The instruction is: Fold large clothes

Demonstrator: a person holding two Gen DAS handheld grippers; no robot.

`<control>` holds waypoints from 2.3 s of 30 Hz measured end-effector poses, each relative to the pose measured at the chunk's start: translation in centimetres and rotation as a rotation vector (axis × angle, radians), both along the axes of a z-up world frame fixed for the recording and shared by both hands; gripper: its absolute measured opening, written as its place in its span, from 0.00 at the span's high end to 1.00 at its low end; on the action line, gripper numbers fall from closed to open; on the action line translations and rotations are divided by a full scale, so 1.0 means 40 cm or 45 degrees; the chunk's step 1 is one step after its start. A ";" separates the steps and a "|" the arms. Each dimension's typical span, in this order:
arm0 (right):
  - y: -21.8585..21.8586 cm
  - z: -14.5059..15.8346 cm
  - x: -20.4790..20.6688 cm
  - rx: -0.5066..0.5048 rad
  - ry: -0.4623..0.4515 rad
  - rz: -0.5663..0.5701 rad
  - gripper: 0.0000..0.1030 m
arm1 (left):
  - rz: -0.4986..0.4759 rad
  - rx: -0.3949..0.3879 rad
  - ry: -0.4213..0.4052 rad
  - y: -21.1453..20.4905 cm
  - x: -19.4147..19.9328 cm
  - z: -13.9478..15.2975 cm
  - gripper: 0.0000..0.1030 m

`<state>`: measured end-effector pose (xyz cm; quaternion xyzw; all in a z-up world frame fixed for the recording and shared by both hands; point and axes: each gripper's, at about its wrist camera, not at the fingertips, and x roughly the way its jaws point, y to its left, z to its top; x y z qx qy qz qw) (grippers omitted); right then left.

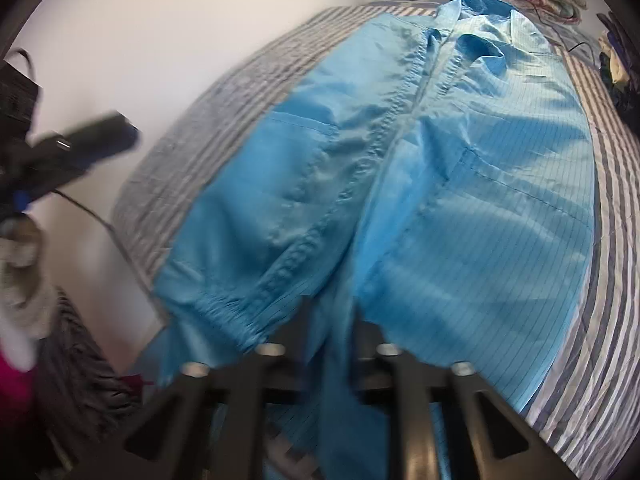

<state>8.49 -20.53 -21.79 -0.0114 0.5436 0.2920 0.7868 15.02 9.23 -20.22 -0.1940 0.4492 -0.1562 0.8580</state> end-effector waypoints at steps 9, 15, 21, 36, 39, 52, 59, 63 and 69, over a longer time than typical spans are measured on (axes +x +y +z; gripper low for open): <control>-0.246 0.124 -0.109 0.284 -0.079 -0.218 0.60 | -0.066 0.002 0.012 -0.009 -0.020 -0.010 0.66; -0.294 0.030 -0.127 0.195 0.055 -0.339 0.68 | -0.139 0.001 -0.001 -0.080 -0.007 0.001 0.66; -0.162 -0.019 -0.187 0.210 0.156 -0.100 0.68 | -0.199 0.022 -0.007 -0.133 -0.008 0.000 0.66; -0.302 -0.024 -0.093 0.033 0.047 -0.422 0.59 | -0.217 0.059 0.036 -0.140 -0.006 -0.033 0.66; -0.336 -0.067 -0.100 0.055 0.132 -0.450 0.97 | -0.222 0.070 0.042 -0.142 -0.009 -0.037 0.66; -0.325 0.054 -0.081 0.010 -0.172 -0.379 0.72 | -0.246 0.094 0.040 -0.164 -0.004 -0.046 0.66; -0.273 0.019 0.045 -0.027 -0.191 -0.325 0.72 | -0.259 0.139 0.093 -0.183 -0.016 -0.100 0.66; -0.264 -0.040 0.096 -0.202 -0.054 -0.352 0.73 | -0.356 0.217 0.076 -0.234 -0.046 -0.116 0.57; -0.241 0.060 0.136 -0.035 -0.079 -0.303 0.70 | -0.444 0.292 0.076 -0.292 -0.060 -0.148 0.53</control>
